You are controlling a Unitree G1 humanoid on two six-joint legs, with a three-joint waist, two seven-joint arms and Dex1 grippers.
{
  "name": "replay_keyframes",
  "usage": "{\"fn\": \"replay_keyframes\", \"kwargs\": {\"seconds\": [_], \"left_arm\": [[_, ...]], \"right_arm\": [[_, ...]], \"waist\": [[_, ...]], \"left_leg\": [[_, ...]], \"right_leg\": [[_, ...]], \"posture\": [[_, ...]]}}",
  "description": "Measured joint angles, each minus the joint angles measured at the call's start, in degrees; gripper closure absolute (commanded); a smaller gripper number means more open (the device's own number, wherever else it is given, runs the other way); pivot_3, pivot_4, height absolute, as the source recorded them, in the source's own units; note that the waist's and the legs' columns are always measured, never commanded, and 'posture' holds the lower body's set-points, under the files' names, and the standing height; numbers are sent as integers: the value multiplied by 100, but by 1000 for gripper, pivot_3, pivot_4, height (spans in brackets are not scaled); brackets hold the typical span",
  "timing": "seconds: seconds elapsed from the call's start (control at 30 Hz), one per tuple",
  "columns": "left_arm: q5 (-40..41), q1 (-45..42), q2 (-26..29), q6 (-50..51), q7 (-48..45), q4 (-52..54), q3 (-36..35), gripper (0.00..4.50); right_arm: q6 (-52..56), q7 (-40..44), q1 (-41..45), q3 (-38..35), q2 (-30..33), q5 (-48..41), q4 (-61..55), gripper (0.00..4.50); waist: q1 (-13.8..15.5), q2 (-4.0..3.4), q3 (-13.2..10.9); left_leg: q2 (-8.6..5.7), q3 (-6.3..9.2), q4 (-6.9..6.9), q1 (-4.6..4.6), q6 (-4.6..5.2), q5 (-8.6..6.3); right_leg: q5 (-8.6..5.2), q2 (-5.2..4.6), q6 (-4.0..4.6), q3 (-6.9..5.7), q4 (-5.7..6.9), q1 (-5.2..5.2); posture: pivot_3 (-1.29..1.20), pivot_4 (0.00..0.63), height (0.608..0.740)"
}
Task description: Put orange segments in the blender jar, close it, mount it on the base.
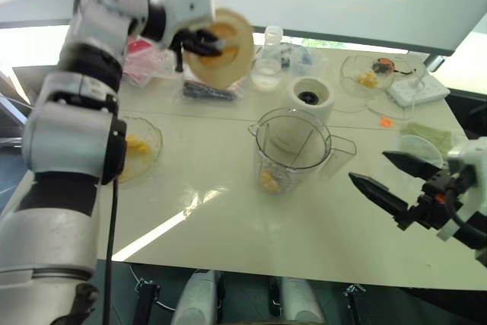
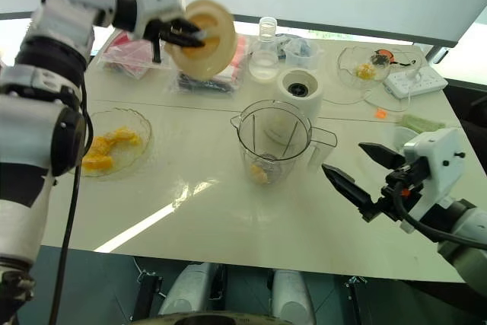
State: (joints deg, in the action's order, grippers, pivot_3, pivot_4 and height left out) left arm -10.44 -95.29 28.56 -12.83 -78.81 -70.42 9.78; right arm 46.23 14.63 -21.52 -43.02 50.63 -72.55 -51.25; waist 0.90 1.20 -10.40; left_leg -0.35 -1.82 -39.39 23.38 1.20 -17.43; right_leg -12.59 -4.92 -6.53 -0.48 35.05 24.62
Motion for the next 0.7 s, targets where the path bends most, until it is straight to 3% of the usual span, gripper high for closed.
{"fn": "replay_keyframes", "kwargs": {"seconds": [0.2,0.37,0.7], "left_arm": [[347,-521,-544,760,-1005,2,-152,4261],[741,-586,-1093,1026,-1340,80,141,4261],[2079,-351,-1313,1099,-1349,827,2503,4261]], "right_arm": [[-110,65,-14,674,-32,753,-11,0],[-283,32,40,1483,-454,1456,98,0],[-473,-270,467,2327,-986,2602,193,0]], "waist": [[-22,-2,0],[-17,-5,0],[-17,-12,2]], "left_leg": [[12,5,-33,0,0,0],[21,7,-61,4,0,0],[19,1,-65,2,1,0]], "right_leg": [[-1,26,2,3,18,-1],[-1,32,6,9,31,-4],[-11,30,26,22,32,-3]], "posture": [[0,150,740],[0,150,740],[0,150,740]]}}
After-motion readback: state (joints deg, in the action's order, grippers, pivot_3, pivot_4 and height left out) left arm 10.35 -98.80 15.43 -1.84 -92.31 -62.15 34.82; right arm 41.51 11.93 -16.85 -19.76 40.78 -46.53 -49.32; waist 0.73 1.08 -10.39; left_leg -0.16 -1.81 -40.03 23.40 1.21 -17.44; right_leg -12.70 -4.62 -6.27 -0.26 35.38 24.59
